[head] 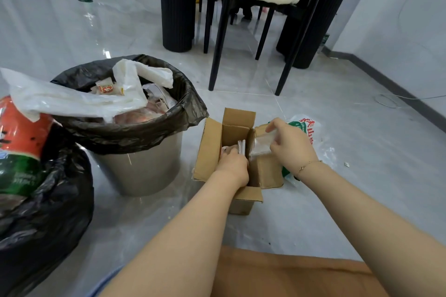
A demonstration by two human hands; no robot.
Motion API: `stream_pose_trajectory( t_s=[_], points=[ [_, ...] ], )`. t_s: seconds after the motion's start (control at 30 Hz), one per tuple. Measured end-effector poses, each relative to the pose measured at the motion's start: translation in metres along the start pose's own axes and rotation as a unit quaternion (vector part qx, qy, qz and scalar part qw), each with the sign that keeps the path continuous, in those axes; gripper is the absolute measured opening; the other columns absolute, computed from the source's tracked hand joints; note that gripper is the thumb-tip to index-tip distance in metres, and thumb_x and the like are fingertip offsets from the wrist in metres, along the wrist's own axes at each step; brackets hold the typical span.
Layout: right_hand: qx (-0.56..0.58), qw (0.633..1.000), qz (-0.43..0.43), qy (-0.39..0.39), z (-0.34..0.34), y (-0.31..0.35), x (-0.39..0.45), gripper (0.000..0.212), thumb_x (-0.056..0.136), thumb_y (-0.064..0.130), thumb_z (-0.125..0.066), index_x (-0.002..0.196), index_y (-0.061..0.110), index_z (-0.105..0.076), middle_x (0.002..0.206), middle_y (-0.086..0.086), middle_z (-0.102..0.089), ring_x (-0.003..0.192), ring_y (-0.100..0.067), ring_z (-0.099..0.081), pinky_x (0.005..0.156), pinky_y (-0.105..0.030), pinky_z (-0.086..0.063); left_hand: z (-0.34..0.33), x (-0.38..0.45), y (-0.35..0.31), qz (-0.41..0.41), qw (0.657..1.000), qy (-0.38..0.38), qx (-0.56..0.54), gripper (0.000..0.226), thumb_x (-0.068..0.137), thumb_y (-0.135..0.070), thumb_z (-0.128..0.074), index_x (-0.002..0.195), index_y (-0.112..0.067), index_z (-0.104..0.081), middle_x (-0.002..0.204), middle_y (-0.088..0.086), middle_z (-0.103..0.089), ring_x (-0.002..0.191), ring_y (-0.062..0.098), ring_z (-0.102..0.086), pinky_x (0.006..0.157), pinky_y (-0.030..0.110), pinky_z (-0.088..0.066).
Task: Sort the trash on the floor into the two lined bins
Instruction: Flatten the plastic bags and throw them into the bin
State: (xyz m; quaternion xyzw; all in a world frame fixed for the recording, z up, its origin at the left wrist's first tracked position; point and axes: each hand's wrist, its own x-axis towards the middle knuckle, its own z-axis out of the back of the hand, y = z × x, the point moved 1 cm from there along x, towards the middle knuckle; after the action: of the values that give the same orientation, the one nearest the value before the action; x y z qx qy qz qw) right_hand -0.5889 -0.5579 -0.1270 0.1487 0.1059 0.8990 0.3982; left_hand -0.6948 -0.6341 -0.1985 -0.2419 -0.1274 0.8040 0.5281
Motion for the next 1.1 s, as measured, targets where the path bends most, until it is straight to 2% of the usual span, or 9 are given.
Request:
stream_pose_trajectory(
  t_s=[0.17, 0.33, 0.53, 0.63, 0.73, 0.8, 0.87, 0.93, 1.1],
  points=[
    [-0.071, 0.992, 0.039, 0.093, 0.001, 0.013, 0.017, 0.038, 0.081, -0.005, -0.045, 0.111, 0.016, -0.056, 0.091, -0.009, -0.059, 0.079, -0.023, -0.051, 0.064, -0.028, -0.036, 0.0, -0.001, 0.003, 0.026, 0.999, 0.011, -0.044, 0.039, 0.091, -0.005, -0.054, 0.129, -0.011, -0.058, 0.132, 0.014, -0.05, 0.119, 0.031, -0.048, 0.099, 0.035, -0.045],
    [-0.158, 0.97, 0.062, 0.176, -0.004, 0.032, 0.038, 0.036, 0.082, -0.006, -0.047, 0.11, 0.012, -0.059, 0.108, -0.01, -0.06, 0.101, -0.027, -0.056, 0.073, -0.027, -0.041, -0.002, 0.0, 0.003, 0.047, 0.996, 0.006, -0.072, 0.045, 0.09, -0.003, -0.054, 0.134, -0.01, -0.052, 0.13, 0.013, -0.051, 0.115, 0.03, -0.053, 0.091, 0.033, -0.048],
    [-0.223, 0.946, 0.06, 0.227, -0.034, 0.037, 0.054, 0.015, 0.082, 0.002, -0.049, 0.084, 0.006, -0.063, 0.077, -0.006, -0.058, 0.085, -0.029, -0.057, 0.083, -0.038, -0.05, -0.004, 0.002, 0.005, 0.053, 0.996, 0.007, -0.078, 0.044, 0.088, -0.001, -0.054, 0.131, -0.009, -0.053, 0.129, 0.013, -0.051, 0.114, 0.03, -0.053, 0.093, 0.033, -0.049],
    [-0.21, 0.944, 0.034, 0.254, -0.043, 0.027, 0.053, 0.016, 0.086, 0.012, -0.047, 0.085, 0.01, -0.063, 0.085, -0.008, -0.059, 0.087, -0.028, -0.057, 0.075, -0.032, -0.045, -0.006, 0.004, 0.004, 0.05, 0.996, 0.008, -0.069, 0.045, 0.088, -0.001, -0.055, 0.132, -0.009, -0.052, 0.128, 0.015, -0.051, 0.115, 0.031, -0.052, 0.095, 0.035, -0.05],
    [-0.096, 0.962, -0.005, 0.256, -0.043, 0.015, 0.051, 0.032, 0.089, 0.034, -0.053, 0.107, 0.009, -0.065, 0.11, -0.008, -0.064, 0.102, -0.027, -0.06, 0.084, -0.034, -0.051, -0.008, 0.005, 0.002, 0.048, 0.997, 0.012, -0.059, 0.049, 0.089, -0.002, -0.054, 0.137, -0.011, -0.048, 0.134, 0.014, -0.045, 0.121, 0.032, -0.048, 0.099, 0.037, -0.047],
    [0.02, 0.964, -0.051, 0.26, -0.036, 0.012, 0.049, 0.043, 0.091, 0.04, -0.056, 0.12, 0.009, -0.06, 0.113, -0.007, -0.063, 0.098, -0.024, -0.062, 0.071, -0.029, -0.055, -0.009, 0.007, 0.002, 0.052, 0.997, 0.009, -0.053, 0.051, 0.09, -0.004, -0.055, 0.14, -0.01, -0.045, 0.138, 0.015, -0.042, 0.124, 0.032, -0.045, 0.102, 0.037, -0.045],
    [0.062, 0.968, -0.051, 0.238, -0.031, 0.01, 0.047, 0.037, 0.091, 0.032, -0.06, 0.118, 0.007, -0.061, 0.101, -0.006, -0.064, 0.08, -0.018, -0.061, 0.056, -0.021, -0.051, -0.009, 0.008, 0.004, 0.057, 0.997, 0.009, -0.057, 0.053, 0.089, -0.006, -0.056, 0.141, -0.011, -0.045, 0.139, 0.014, -0.042, 0.126, 0.032, -0.044, 0.102, 0.037, -0.044],
    [0.067, 0.983, -0.033, 0.166, -0.031, 0.005, 0.045, 0.029, 0.088, 0.017, -0.064, 0.115, 0.009, -0.06, 0.082, 0.003, -0.058, 0.067, -0.011, -0.054, 0.059, -0.022, -0.05, -0.01, 0.009, 0.004, 0.053, 0.997, 0.011, -0.06, 0.05, 0.09, -0.006, -0.055, 0.14, -0.012, -0.047, 0.139, 0.013, -0.041, 0.126, 0.032, -0.043, 0.103, 0.037, -0.044],
    [0.067, 0.995, -0.044, 0.066, -0.044, -0.002, 0.04, 0.007, 0.077, 0.009, -0.072, 0.082, 0.012, -0.069, 0.075, 0.004, -0.061, 0.077, -0.013, -0.055, 0.066, -0.021, -0.043, -0.011, 0.008, 0.006, 0.049, 0.996, -0.009, -0.078, 0.045, 0.09, -0.008, -0.055, 0.135, -0.013, -0.052, 0.131, 0.012, -0.049, 0.118, 0.03, -0.05, 0.098, 0.036, -0.047]
  ],
)
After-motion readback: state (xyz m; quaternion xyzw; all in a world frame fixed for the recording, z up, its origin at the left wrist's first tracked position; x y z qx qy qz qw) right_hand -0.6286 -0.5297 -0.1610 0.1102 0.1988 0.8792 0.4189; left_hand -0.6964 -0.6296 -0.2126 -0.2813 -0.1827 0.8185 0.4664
